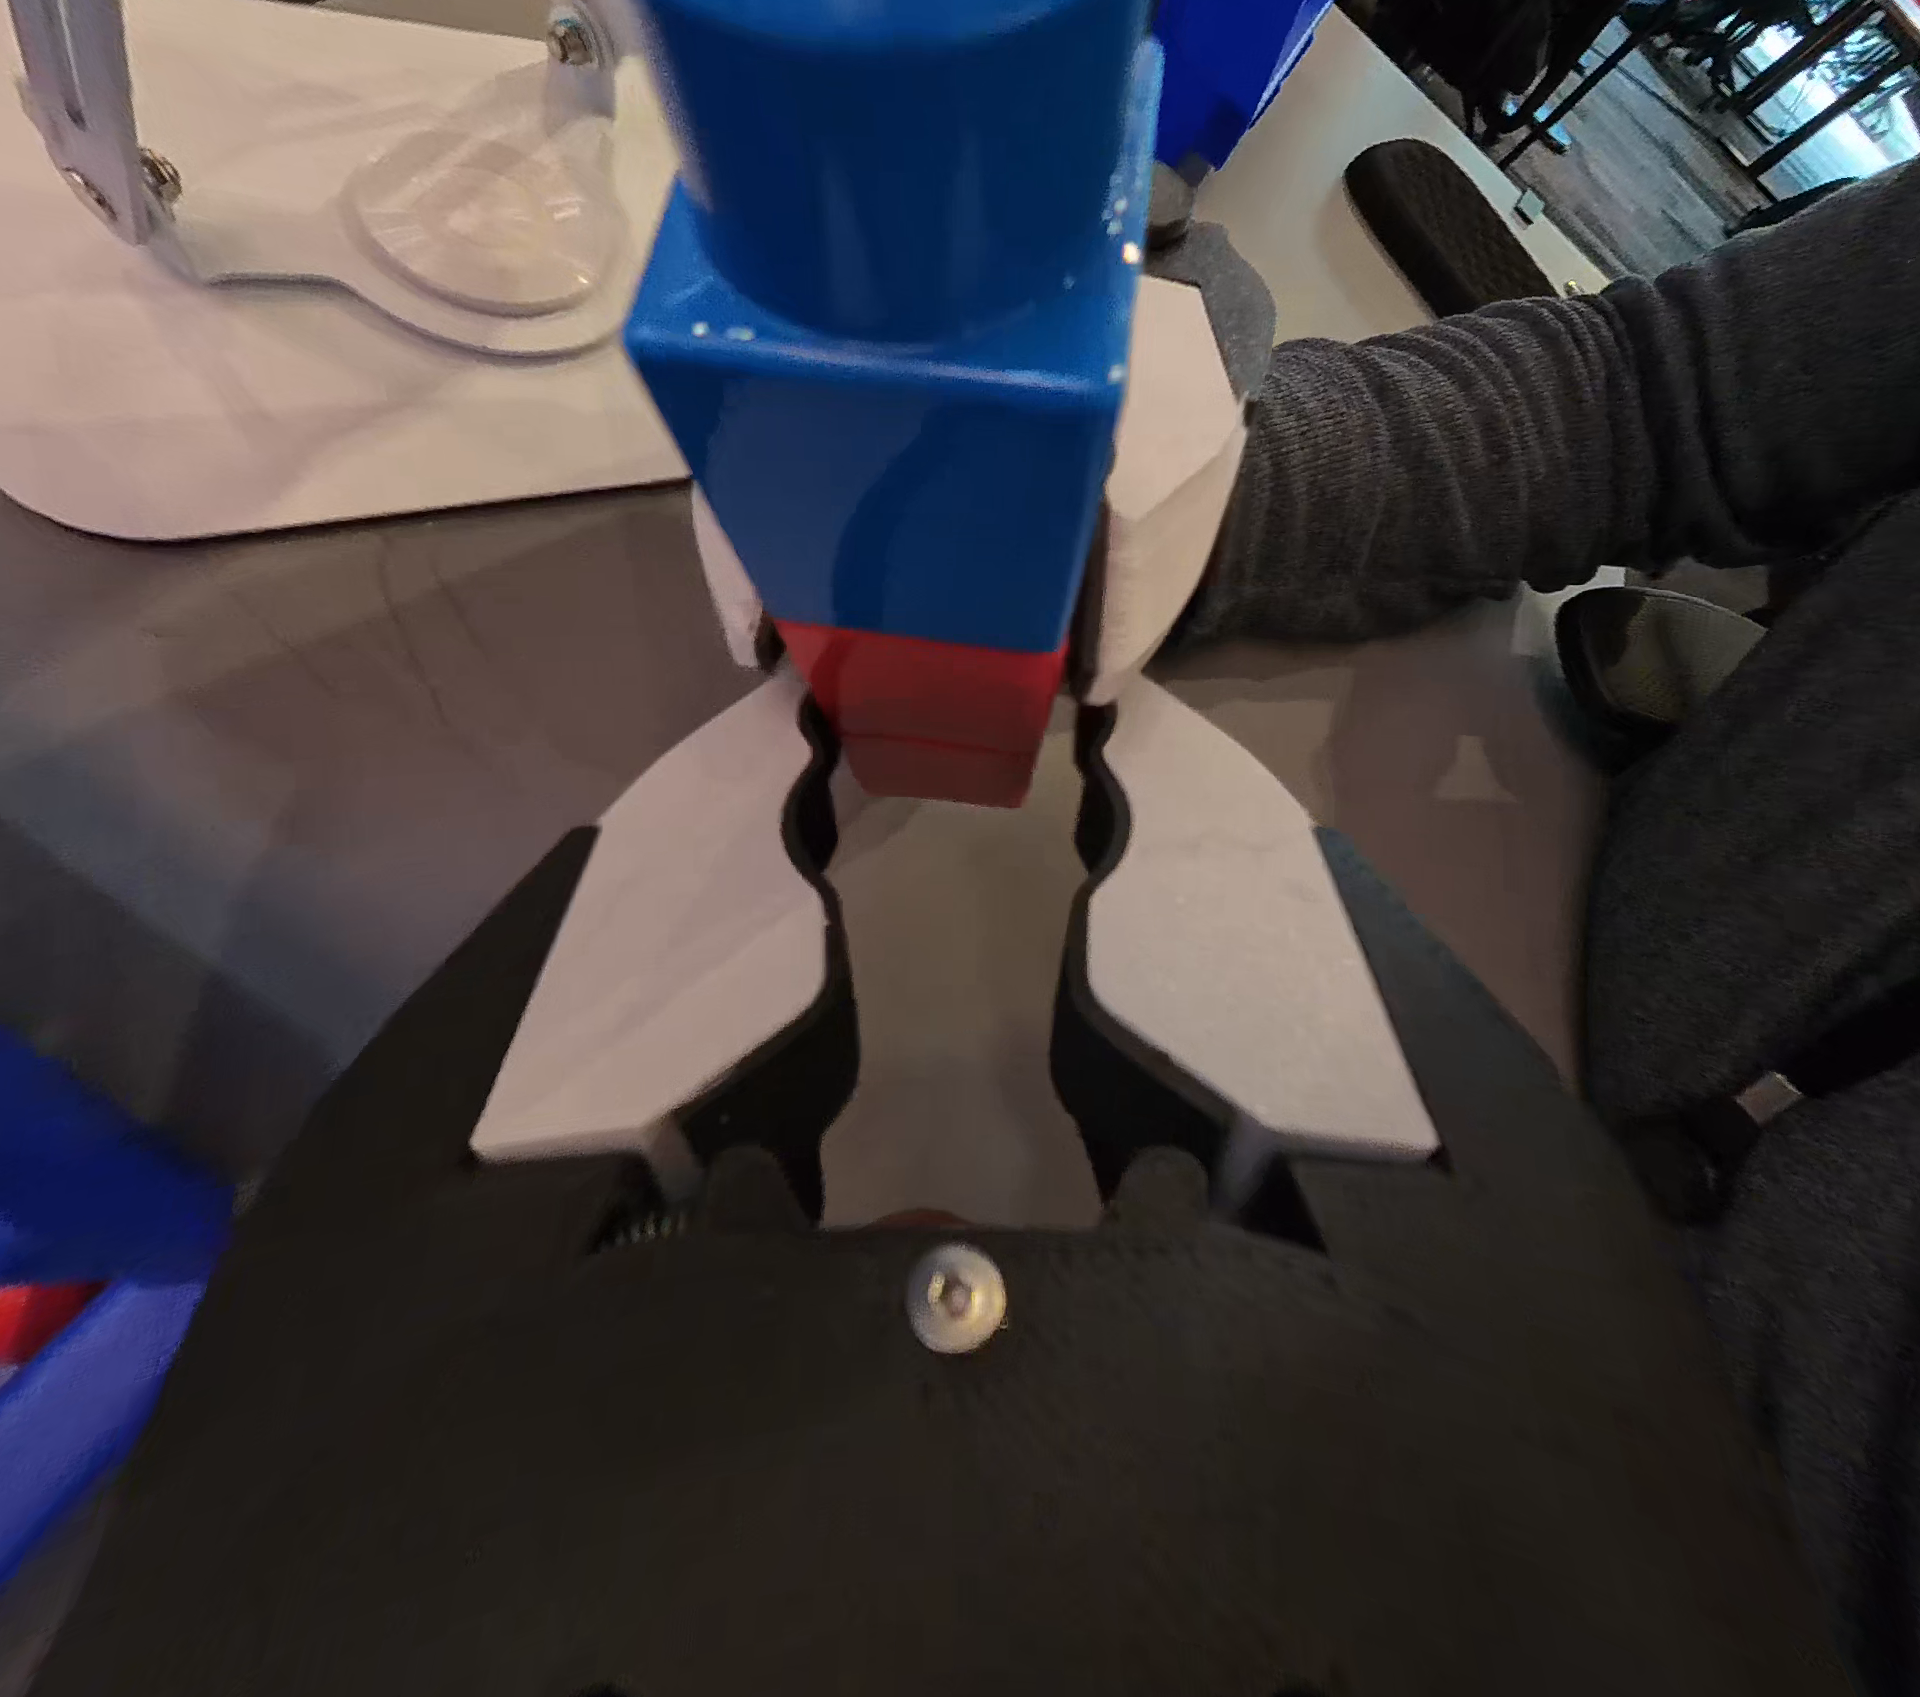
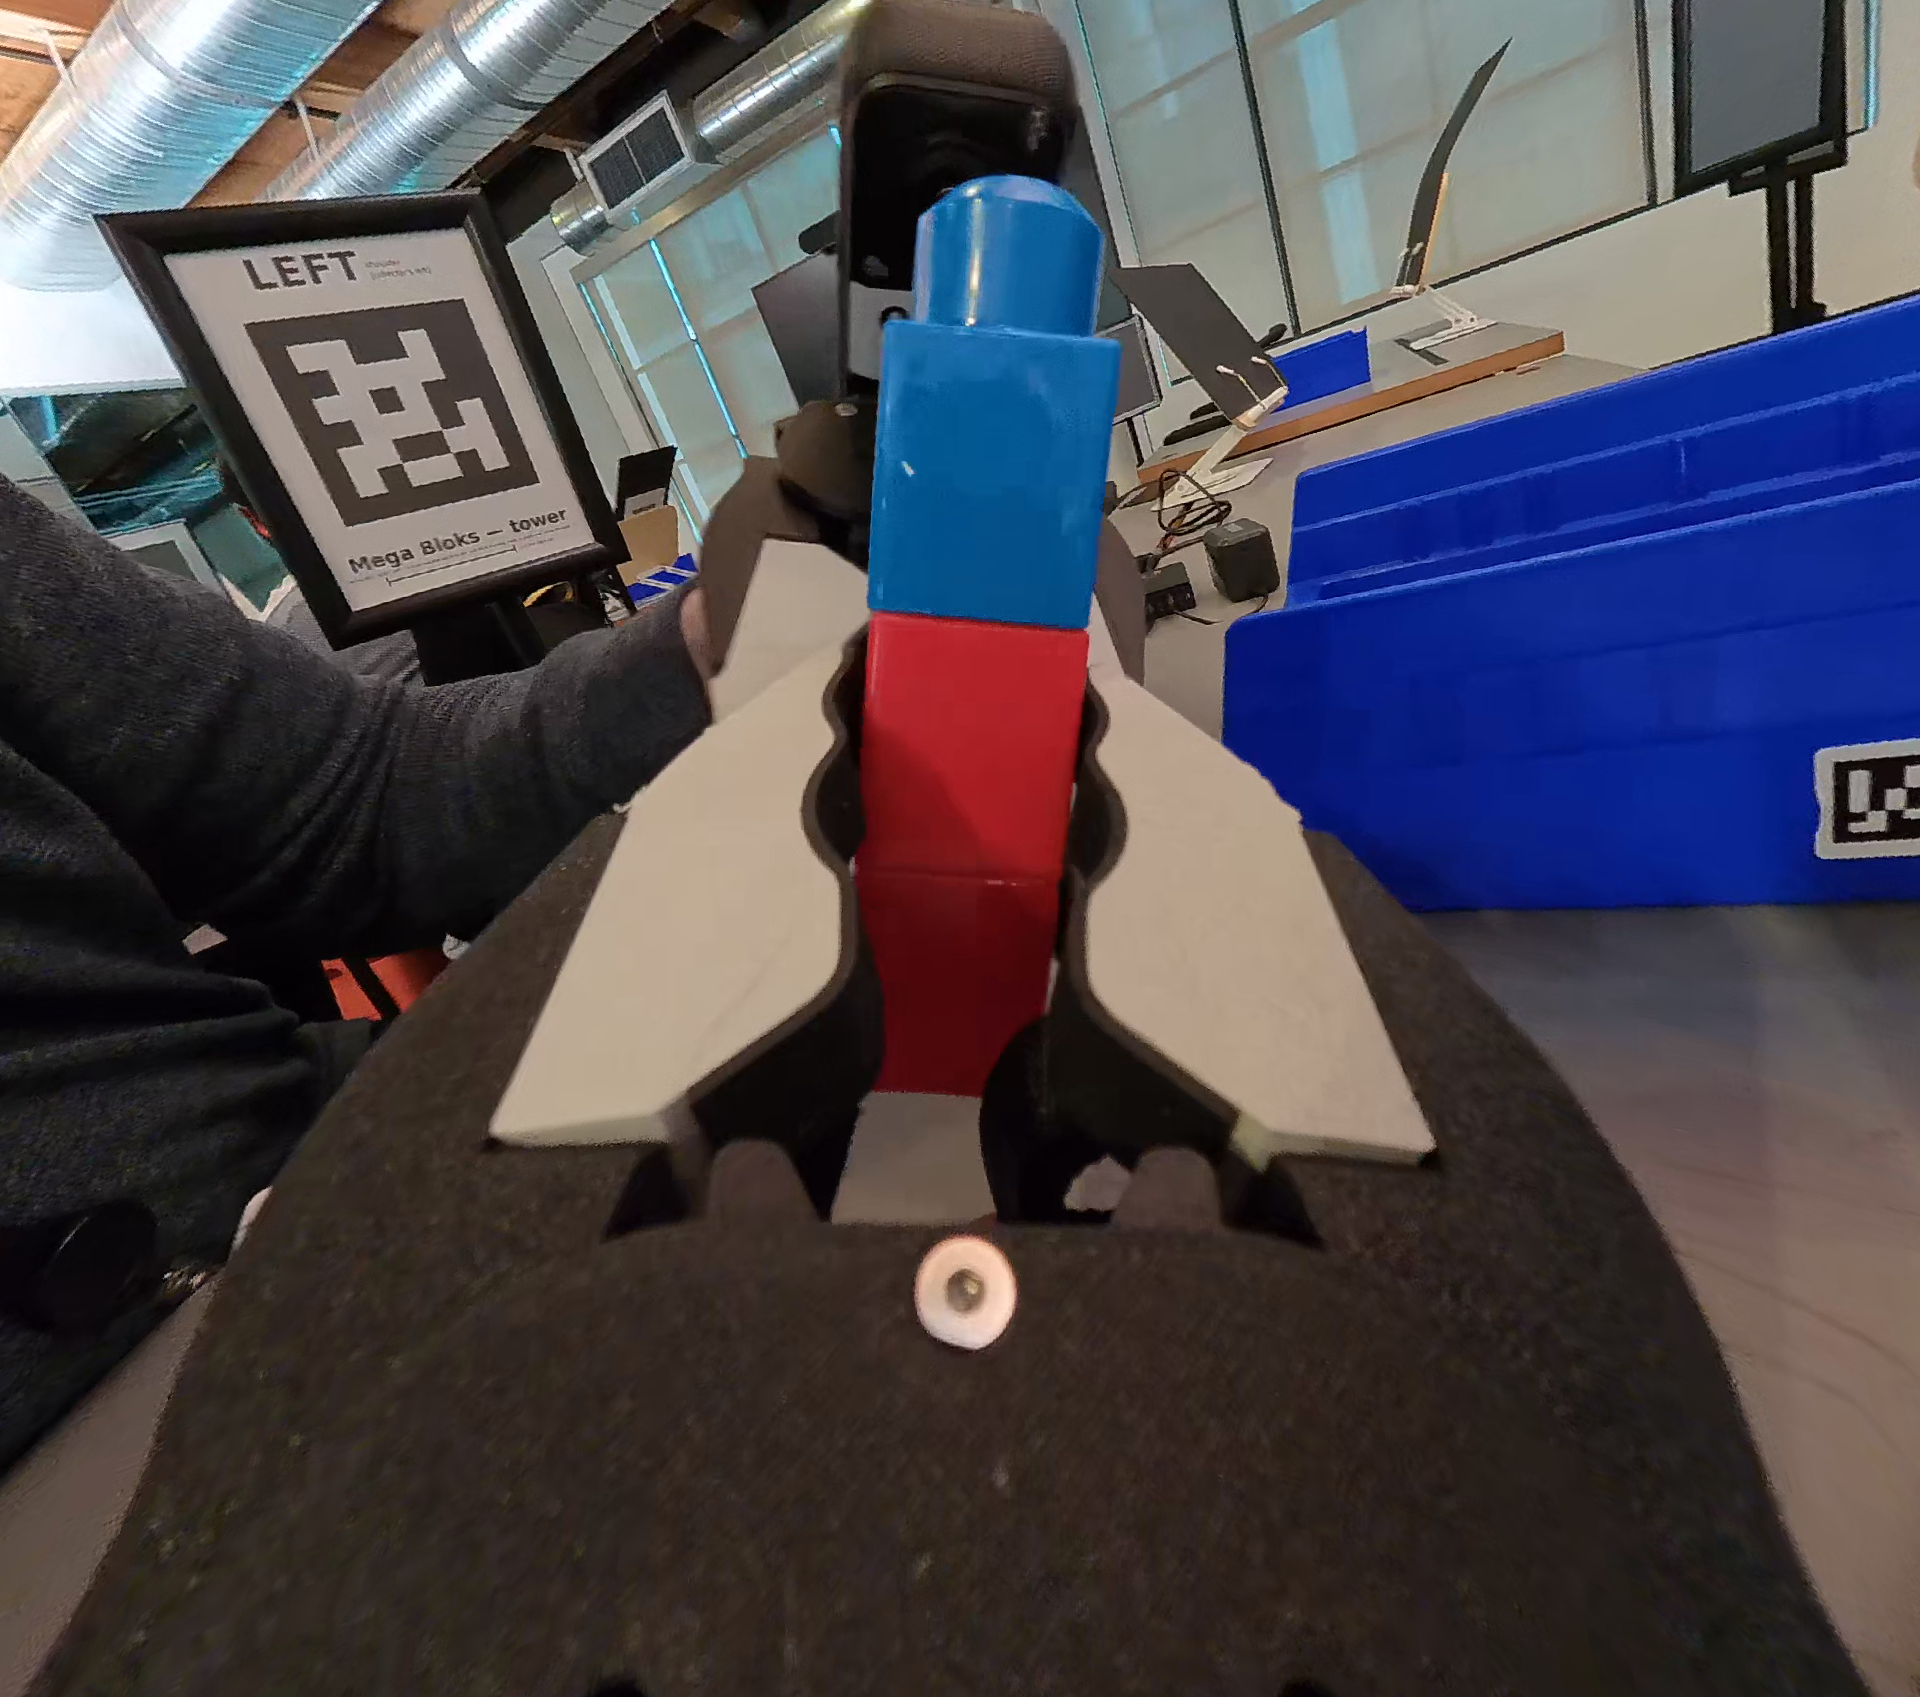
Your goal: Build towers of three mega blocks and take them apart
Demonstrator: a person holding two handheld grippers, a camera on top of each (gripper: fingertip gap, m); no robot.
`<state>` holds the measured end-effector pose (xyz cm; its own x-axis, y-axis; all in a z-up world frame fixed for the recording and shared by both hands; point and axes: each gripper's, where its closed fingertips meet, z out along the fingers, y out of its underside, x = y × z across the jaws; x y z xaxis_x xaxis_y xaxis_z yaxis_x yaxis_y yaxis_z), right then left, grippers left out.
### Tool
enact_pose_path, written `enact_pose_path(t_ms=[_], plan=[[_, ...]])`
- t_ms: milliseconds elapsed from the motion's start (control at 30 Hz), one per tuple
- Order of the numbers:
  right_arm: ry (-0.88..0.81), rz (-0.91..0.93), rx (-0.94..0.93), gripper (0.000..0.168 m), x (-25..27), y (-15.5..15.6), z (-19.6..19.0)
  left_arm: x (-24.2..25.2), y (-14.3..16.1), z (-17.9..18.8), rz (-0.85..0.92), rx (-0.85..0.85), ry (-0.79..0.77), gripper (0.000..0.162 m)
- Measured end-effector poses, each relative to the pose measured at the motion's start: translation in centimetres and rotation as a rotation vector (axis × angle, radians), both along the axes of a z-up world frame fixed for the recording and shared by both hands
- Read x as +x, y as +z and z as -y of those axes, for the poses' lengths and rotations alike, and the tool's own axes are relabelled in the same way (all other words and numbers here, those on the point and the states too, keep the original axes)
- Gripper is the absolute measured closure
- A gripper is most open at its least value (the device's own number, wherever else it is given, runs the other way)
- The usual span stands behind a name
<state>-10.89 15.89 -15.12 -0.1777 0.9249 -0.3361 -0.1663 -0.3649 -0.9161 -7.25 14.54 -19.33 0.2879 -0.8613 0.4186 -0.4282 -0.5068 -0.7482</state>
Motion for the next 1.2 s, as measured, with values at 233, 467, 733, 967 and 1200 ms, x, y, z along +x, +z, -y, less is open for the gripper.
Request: enact_pose_path(t_ms=[233, 467, 733, 967, 1200], plan=[[0.014, -0.073, -0.044, 0.131, 0.8, 0.7, -0.4, -0.9, -0.9, 0.8, -0.084, -0.073, -0.044, 0.126], [0.036, -0.078, -0.034, 0.128, 0.9, 0.9, 0.0, -1.5, -1.9, 2.3, -0.146, -0.103, -0.113, 0.126], [0.065, -0.016, 0.019, 0.129, 0.1, 0.2, 1.0, -3.1, -2.5, 3.0, -0.256, -0.095, -0.152, 0.126], [0.08, 0.012, 0.041, 0.131, -0.3, -0.1, 1.6, -3.3, -2.9, 3.4, -0.304, -0.097, -0.181, 0.126], [0.084, 0.037, 0.054, 0.131, -0.5, -0.4, 1.8, -3.6, -3.0, 3.5, -0.292, -0.091, -0.18, 0.126]])
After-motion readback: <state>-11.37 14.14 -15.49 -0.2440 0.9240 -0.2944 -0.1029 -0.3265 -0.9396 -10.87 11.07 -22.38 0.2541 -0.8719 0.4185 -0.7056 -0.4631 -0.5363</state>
